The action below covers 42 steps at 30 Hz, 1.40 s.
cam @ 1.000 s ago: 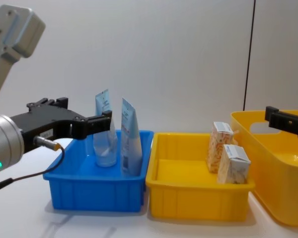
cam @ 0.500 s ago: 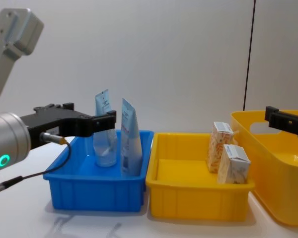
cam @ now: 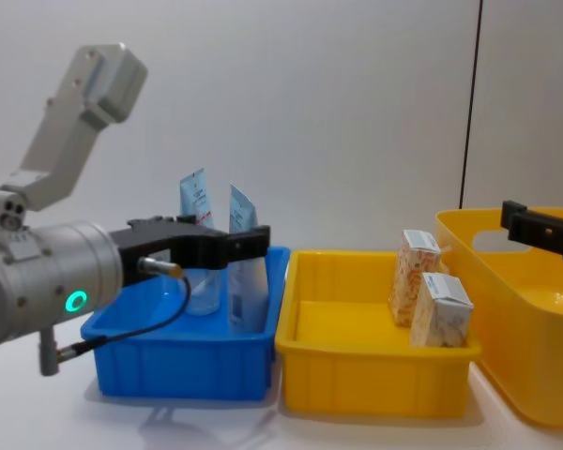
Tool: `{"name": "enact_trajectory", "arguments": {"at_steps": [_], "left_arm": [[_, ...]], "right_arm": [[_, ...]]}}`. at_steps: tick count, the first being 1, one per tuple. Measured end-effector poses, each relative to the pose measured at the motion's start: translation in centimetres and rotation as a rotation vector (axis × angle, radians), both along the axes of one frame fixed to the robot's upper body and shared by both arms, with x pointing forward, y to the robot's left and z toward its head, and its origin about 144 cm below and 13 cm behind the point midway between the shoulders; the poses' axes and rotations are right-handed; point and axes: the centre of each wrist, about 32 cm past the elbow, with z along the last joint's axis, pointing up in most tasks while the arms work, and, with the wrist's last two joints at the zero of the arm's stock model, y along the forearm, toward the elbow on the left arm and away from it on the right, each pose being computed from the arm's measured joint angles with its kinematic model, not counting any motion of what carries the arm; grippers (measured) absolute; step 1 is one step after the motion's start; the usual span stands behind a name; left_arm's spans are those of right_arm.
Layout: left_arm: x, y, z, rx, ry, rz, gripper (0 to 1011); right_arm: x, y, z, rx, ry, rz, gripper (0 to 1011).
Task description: Bimanual collaborative sorting of washing and personal care products
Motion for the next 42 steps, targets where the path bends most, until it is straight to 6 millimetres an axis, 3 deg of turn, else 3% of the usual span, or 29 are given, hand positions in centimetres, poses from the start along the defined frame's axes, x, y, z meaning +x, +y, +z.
{"name": "enact_trajectory", "arguments": {"at_steps": [19,42], "left_arm": [[3.3,-1.7,-1.2,0.018,0.075,0.020,1001],[7.1,-2.9,-0.9,-0.036,0.114,0.061,1001]], "right_arm": [[0.0,0.0,0.0,0.000,0.000,0.000,1002],[0.0,0.0,0.0,0.000,0.000,0.000,1002]]}}
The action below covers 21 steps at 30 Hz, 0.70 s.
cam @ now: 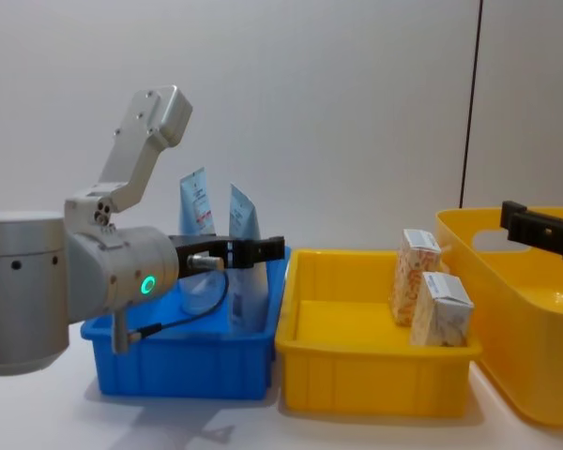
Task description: Bimanual collaborative sorting of washing and personal care products
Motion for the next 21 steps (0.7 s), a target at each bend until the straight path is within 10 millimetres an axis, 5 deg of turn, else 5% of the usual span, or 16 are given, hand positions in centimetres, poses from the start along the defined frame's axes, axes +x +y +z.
{"name": "enact_trajectory", "arguments": {"at_steps": [21], "left_arm": [[1.9,-2.1,-0.2,-0.054,0.055,0.036,1001]], "right_arm": [[0.0,0.0,0.0,0.000,0.000,0.000,1002]]}}
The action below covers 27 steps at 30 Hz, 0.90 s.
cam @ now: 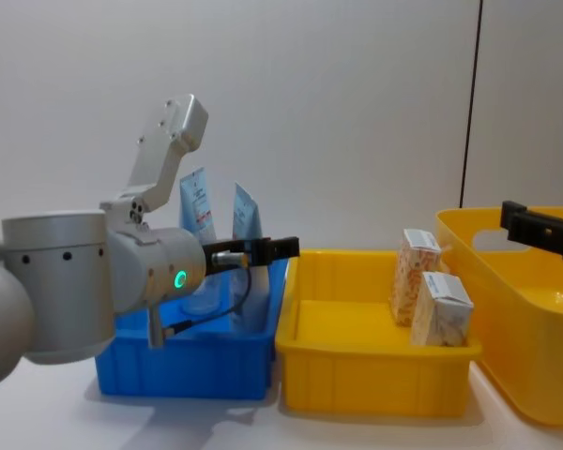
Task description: Bimanual collaborative sorting of washing and personal care products
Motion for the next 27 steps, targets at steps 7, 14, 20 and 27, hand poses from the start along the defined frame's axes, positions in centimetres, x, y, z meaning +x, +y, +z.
{"name": "enact_trajectory", "arguments": {"at_steps": [7,14,20,27], "left_arm": [[0.24,-0.43,-0.10,0.003,0.012,0.013,1001],[0.40,-0.74,-0.17,0.006,0.021,0.021,1001],[0.47,-0.90,-0.18,0.007,0.025,0.025,963],[0.52,-0.99,-0.20,0.008,0.028,0.028,785]], "right_arm": [[0.00,0.00,0.00,0.000,0.000,0.000,1002],[0.00,0.00,0.00,0.000,0.000,0.000,1002],[0.00,0.00,0.00,0.000,0.000,0.000,1002],[0.00,0.00,0.00,0.000,0.000,0.000,1002]]}}
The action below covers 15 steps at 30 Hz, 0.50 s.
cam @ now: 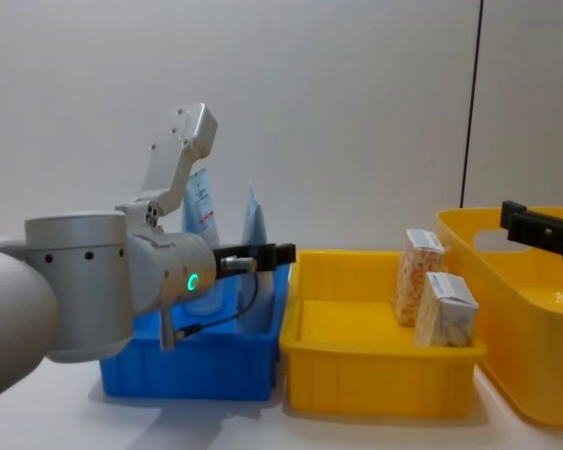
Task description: Bimanual collaborative sorting of washing and personal care products
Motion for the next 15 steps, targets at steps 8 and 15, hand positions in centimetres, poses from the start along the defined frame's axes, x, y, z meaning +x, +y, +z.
{"name": "enact_trajectory", "arguments": {"at_steps": [8,15], "left_arm": [[0.02,-0.07,-0.02,0.001,0.002,0.001,547],[0.03,-0.09,-0.04,0.001,0.003,0.002,462]], "right_arm": [[0.00,0.00,0.00,0.000,0.000,0.000,1002],[0.00,0.00,0.00,0.000,0.000,0.000,1002]]}}
